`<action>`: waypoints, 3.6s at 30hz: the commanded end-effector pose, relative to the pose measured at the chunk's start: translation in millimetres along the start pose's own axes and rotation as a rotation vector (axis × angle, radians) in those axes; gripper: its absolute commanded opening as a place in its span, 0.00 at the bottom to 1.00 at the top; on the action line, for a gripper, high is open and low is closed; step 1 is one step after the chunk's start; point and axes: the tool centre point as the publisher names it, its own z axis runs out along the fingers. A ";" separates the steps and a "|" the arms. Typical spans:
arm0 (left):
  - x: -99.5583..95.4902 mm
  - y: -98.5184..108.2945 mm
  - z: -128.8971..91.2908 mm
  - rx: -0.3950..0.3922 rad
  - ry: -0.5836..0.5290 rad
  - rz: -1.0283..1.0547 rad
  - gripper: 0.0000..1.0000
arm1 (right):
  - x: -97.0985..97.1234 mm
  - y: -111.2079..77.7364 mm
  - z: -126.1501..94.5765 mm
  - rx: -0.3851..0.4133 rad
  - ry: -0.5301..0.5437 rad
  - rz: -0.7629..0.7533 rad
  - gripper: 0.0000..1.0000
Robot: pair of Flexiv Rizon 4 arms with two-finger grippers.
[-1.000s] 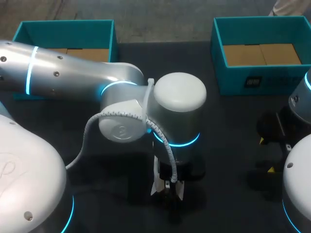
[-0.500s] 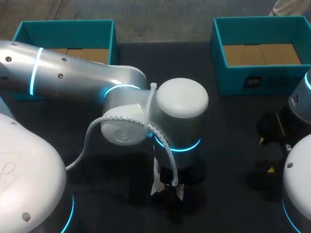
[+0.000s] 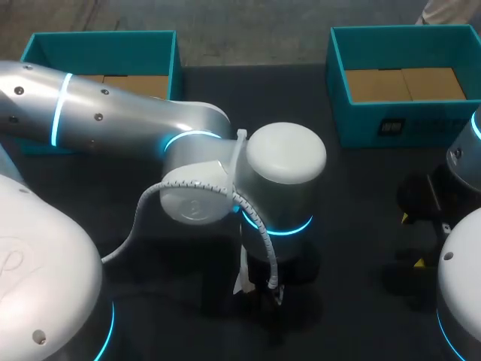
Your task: Take the shoe out of the shoebox, open the shoe tongue, remove and reinsert the insole, then place the shoe into the shoebox
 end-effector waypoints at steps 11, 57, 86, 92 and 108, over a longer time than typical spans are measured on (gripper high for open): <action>-6.4 15.4 -36.3 0.026 -0.035 0.001 0.00 | 1.7 -0.3 -0.4 0.002 -0.002 0.001 1.00; -150.4 177.0 -225.6 0.054 0.090 0.030 0.00 | 1.7 -0.3 -0.4 0.002 -0.002 0.001 1.00; -187.0 202.7 -249.7 0.093 0.011 -0.055 0.00 | 1.7 -0.3 -0.4 0.002 -0.002 0.001 1.00; -213.9 225.9 -257.7 0.080 0.001 -0.120 0.00 | 1.7 -0.3 -0.4 0.002 -0.002 0.001 1.00; -279.4 294.4 -255.9 0.070 0.015 -0.206 0.00 | 1.7 -0.3 -0.4 0.002 -0.002 0.001 1.00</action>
